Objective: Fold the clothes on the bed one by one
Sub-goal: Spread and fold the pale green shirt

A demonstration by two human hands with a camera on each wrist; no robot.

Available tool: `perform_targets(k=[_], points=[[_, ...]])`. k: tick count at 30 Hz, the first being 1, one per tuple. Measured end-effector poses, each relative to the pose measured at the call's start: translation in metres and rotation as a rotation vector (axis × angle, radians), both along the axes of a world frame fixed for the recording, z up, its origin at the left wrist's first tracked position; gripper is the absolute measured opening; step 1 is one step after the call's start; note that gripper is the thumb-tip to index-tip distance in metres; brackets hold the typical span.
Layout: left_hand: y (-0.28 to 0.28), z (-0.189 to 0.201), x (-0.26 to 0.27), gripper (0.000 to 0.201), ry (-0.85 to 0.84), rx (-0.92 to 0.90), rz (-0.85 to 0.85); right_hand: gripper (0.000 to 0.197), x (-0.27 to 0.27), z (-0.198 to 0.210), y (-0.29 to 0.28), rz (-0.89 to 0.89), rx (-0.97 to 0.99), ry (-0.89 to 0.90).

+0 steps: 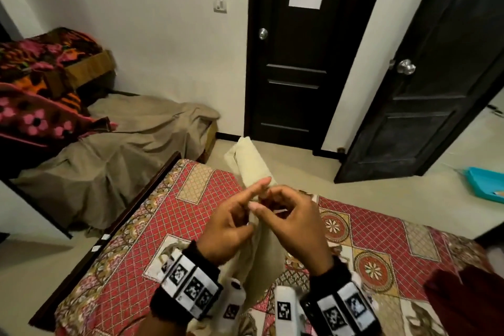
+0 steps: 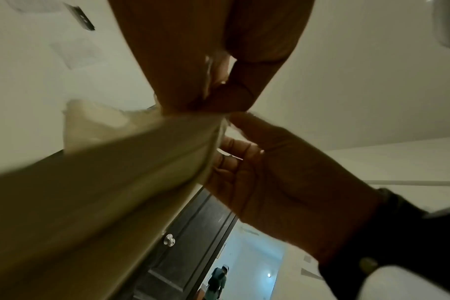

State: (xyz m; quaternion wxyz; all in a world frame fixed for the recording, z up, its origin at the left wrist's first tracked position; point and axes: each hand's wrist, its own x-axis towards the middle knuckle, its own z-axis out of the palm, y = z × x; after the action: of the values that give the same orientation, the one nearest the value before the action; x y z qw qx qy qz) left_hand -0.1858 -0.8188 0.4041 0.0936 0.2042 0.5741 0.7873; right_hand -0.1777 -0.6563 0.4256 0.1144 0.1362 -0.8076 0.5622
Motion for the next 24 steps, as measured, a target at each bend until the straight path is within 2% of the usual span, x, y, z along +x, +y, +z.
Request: perform_targets(k=[2, 4, 6, 10, 13, 16, 18, 19, 22, 24], points=[[0.008, -0.006, 0.002, 0.092, -0.019, 0.067, -0.036, 0.011, 0.000, -0.011, 0.003, -0.055, 0.020, 0.065], [0.008, -0.006, 0.003, 0.095, -0.134, 0.278, -0.045, 0.008, 0.003, -0.020, 0.008, -0.061, 0.012, 0.083], [0.010, -0.008, 0.002, 0.097, -0.279, 0.465, 0.006, 0.006, 0.007, -0.026, 0.015, -0.058, -0.097, 0.039], [0.026, -0.020, -0.002, 0.107, -0.483, 0.522, 0.216, 0.009, 0.012, -0.035, 0.027, -0.111, -0.276, -0.074], [0.032, -0.026, -0.006, 0.102, -0.580, 0.532, 0.249, 0.008, 0.016, -0.043, 0.046, -0.271, -0.342, -0.113], [0.034, -0.029, -0.006, 0.071, -0.678, 0.470, 0.145, 0.042, 0.018, -0.053, 0.075, -0.431, -0.581, -0.218], [0.037, -0.033, -0.004, 0.067, -0.768, 0.448, 0.004, 0.066, 0.021, -0.058, 0.086, -0.440, -0.640, -0.283], [0.039, -0.033, -0.003, 0.065, -0.811, 0.448, -0.048, 0.072, 0.022, -0.058, 0.088, -0.418, -0.656, -0.306], [0.047, -0.033, -0.002, 0.060, -0.906, 0.449, -0.122, 0.066, 0.031, -0.052, 0.088, -0.300, -0.726, -0.438], [0.054, -0.029, 0.000, 0.056, -0.909, 0.468, -0.180, 0.070, 0.038, -0.053, 0.091, -0.194, -0.649, -0.576]])
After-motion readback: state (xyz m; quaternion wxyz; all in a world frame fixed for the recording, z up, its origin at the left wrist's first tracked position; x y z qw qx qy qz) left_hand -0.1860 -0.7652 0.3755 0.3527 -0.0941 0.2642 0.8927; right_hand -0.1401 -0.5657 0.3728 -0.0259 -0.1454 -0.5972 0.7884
